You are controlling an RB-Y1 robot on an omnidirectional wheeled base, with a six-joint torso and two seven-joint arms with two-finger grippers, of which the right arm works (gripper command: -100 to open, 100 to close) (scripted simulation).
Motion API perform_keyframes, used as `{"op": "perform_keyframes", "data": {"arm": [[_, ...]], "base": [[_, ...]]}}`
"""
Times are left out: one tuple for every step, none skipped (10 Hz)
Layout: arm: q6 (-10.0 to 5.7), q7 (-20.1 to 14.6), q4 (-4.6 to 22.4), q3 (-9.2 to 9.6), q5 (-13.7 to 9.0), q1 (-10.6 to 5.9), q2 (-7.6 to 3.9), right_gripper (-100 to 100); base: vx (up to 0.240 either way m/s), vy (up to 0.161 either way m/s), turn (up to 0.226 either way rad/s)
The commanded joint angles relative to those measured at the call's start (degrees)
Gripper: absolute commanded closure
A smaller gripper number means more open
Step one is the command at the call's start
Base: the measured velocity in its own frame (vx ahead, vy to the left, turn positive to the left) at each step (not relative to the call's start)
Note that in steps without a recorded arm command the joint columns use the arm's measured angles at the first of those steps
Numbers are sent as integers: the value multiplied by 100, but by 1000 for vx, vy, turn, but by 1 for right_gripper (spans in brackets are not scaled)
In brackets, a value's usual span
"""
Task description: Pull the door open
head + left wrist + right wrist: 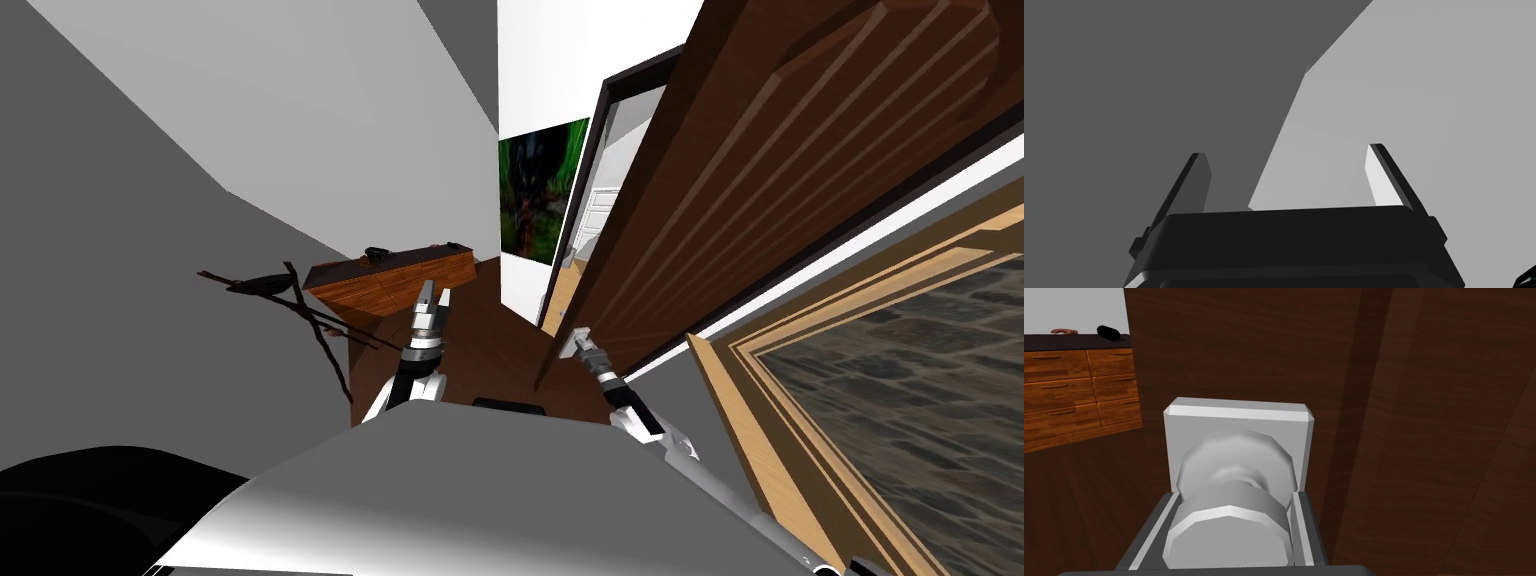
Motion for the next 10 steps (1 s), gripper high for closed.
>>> {"op": "perform_keyframes", "data": {"arm": [[-286,-208,54,154,69,129,-269,100],[-391,-208,54,154,69,129,-269,100],[-602,-334,40,268,120,247,-445,100],[-638,-334,40,268,120,247,-445,100],[-885,-461,26,381,170,364,-622,100],[-1016,-584,12,493,219,478,-796,100],[-1124,-584,12,493,219,478,-796,100],[-1288,-704,-2,600,266,589,-963,100],[-1354,-704,-2,600,266,589,-963,100],[-1561,-819,-15,703,310,693,-1122,100]], "base": [[29,6,-67],[14,8,-25],[16,8,-41],[15,6,-20],[16,5,-28],[31,5,-71],[25,1,-43],[29,2,-32],[17,0,-36],[18,0,-19]]}}
